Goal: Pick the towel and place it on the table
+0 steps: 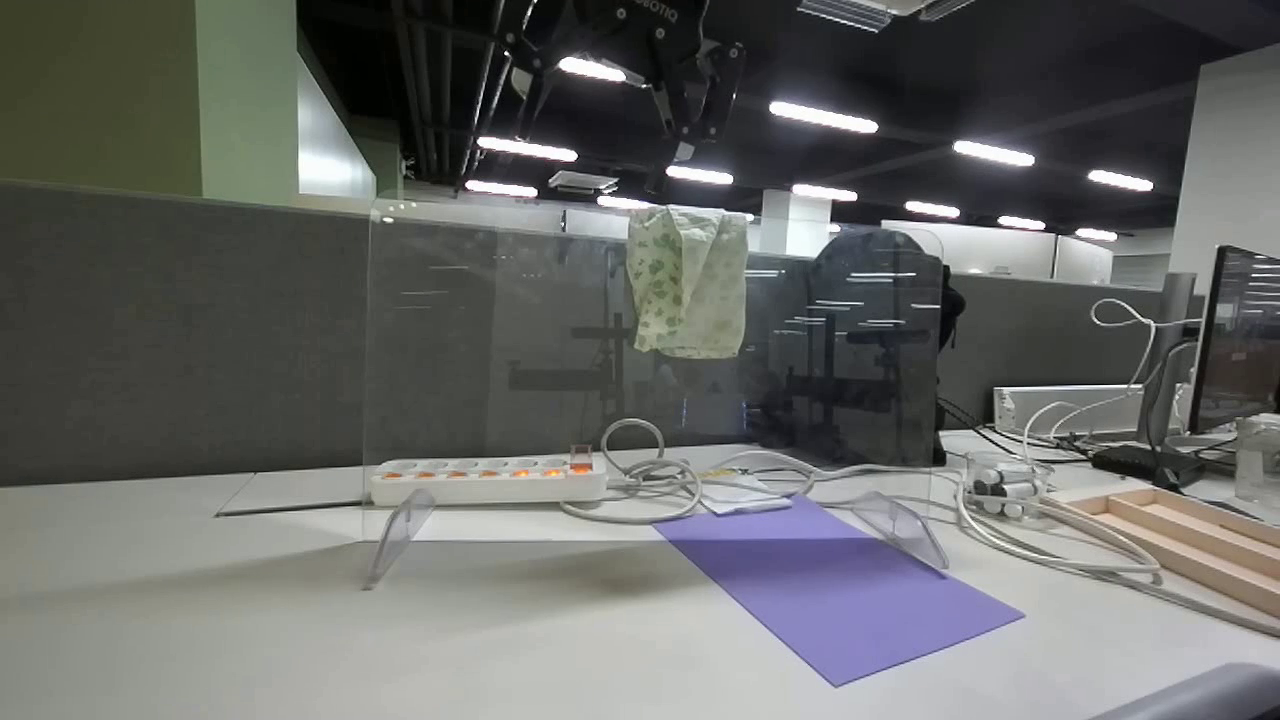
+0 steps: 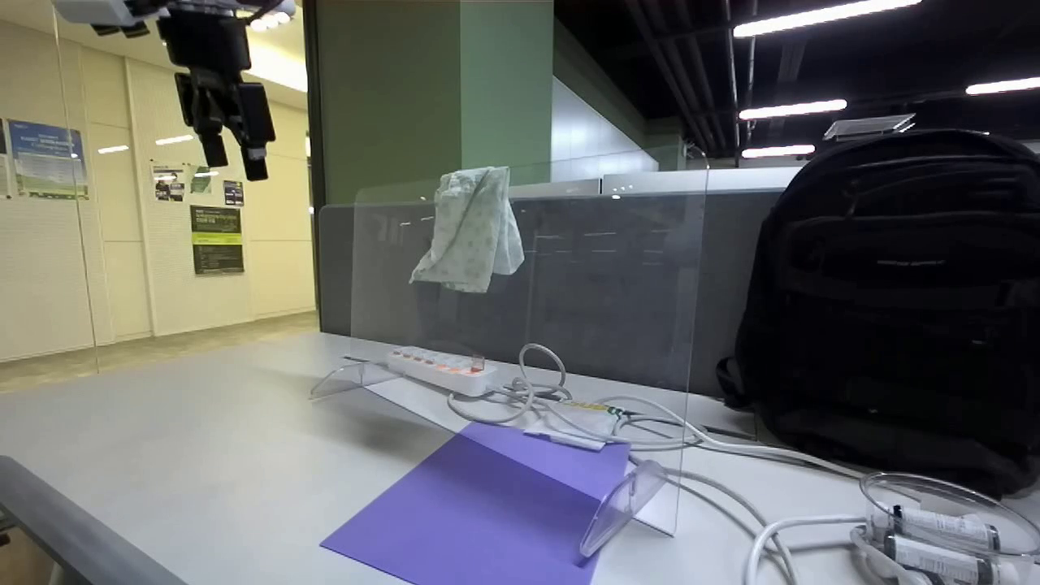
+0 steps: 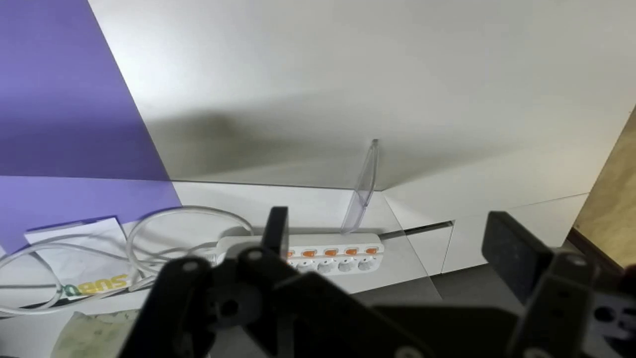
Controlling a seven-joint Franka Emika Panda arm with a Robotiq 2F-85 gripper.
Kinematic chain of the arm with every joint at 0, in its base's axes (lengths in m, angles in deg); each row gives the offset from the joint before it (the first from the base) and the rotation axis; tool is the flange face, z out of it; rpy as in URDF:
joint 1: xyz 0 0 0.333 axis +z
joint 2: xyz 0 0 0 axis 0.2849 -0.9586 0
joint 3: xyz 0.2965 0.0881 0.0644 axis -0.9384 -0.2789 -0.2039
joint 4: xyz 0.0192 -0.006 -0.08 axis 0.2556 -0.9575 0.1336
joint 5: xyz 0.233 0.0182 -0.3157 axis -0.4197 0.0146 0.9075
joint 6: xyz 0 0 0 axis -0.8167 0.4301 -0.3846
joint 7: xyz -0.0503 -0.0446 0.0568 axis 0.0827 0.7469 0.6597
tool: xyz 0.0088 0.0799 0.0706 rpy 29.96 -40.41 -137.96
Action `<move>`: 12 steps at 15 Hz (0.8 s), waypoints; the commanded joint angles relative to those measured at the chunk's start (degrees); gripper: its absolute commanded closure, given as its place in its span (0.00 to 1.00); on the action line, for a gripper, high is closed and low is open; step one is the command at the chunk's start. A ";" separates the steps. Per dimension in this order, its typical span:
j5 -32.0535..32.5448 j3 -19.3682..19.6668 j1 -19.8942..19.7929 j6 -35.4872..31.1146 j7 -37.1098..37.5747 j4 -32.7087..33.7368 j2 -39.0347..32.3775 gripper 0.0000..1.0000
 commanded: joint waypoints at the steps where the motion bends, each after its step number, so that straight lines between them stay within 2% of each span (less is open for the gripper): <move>1: 0.78 0.29 -0.72 -6.59 1.44 0.48 -2.07 0.00; 4: 1.56 0.45 -1.95 -14.75 1.29 1.13 -5.41 0.00; 6: 3.79 -0.13 -4.17 -19.28 2.72 1.51 -7.21 0.00; 9: 11.52 -2.46 -11.23 -23.22 7.37 1.19 -7.29 0.00; 12: 18.01 -4.25 -18.32 -21.94 12.74 0.69 -5.05 0.00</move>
